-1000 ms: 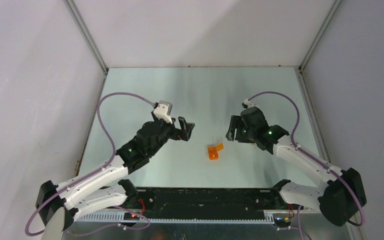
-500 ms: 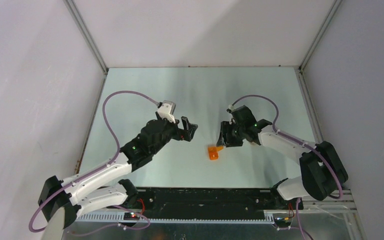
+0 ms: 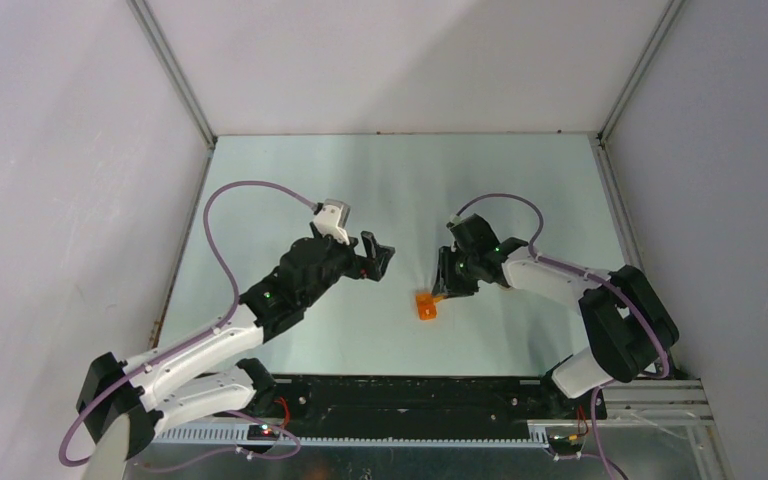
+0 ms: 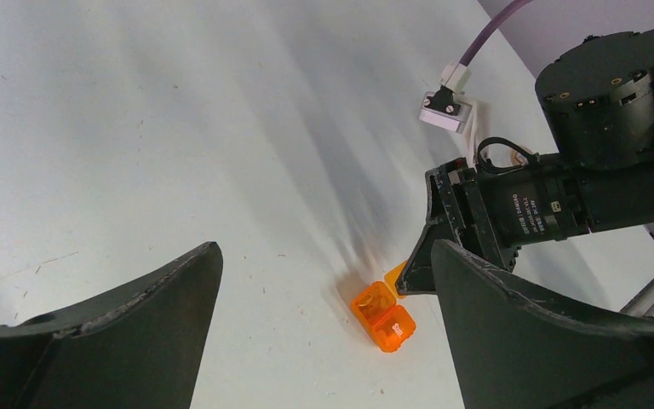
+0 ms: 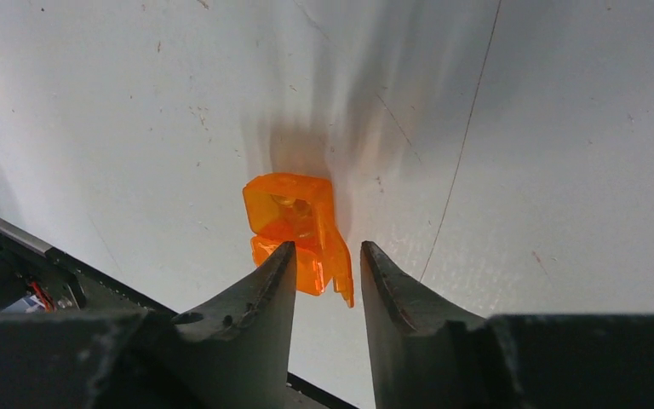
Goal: Sort the pills into containers
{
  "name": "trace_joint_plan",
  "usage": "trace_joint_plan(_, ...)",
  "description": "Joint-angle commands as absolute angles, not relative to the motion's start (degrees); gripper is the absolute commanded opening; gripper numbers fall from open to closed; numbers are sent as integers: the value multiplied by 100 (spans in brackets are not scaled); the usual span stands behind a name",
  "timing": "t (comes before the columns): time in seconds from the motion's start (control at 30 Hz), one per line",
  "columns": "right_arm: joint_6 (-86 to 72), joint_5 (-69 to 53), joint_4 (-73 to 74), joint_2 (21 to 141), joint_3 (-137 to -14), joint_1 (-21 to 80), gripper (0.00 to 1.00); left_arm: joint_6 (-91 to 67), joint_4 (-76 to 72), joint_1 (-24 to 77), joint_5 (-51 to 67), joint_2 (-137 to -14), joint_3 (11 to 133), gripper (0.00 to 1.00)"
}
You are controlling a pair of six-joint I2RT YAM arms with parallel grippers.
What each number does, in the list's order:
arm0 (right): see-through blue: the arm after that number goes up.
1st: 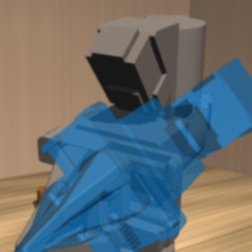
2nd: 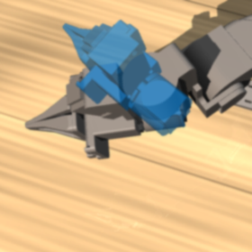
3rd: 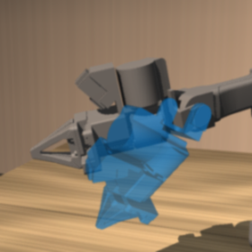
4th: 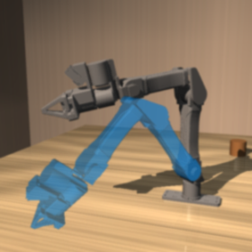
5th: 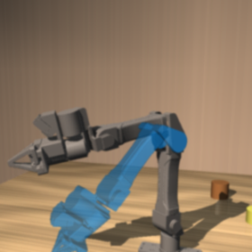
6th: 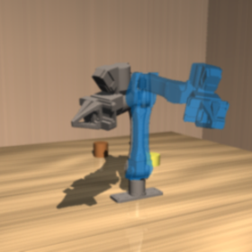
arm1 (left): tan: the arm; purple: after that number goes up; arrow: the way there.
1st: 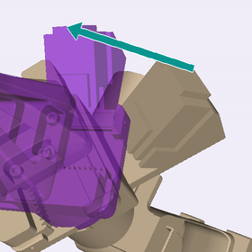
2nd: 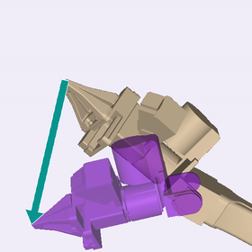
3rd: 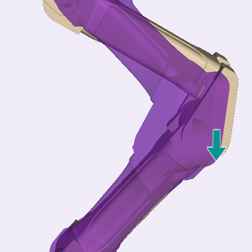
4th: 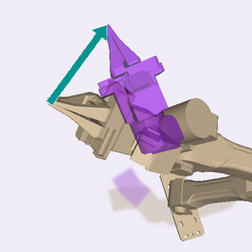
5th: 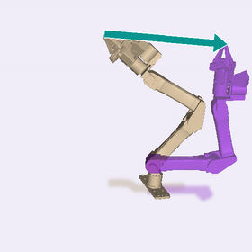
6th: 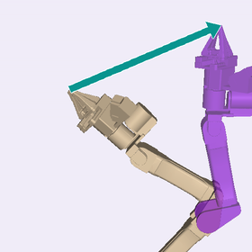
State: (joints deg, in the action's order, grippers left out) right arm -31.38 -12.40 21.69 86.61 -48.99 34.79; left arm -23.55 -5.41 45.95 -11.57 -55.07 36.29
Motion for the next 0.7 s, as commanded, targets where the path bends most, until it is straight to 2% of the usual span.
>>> trace_joint_plan(0.0,-3262,-1064,1969,8709,-5113,3538,35,-2412,-709,4523,-1132,-5348,3590,98)
trace_joint_plan(0.67,-3252,-1215,1903,8730,-5115,3513,13,-2497,-760,4467,-996,-5393,3568,98)
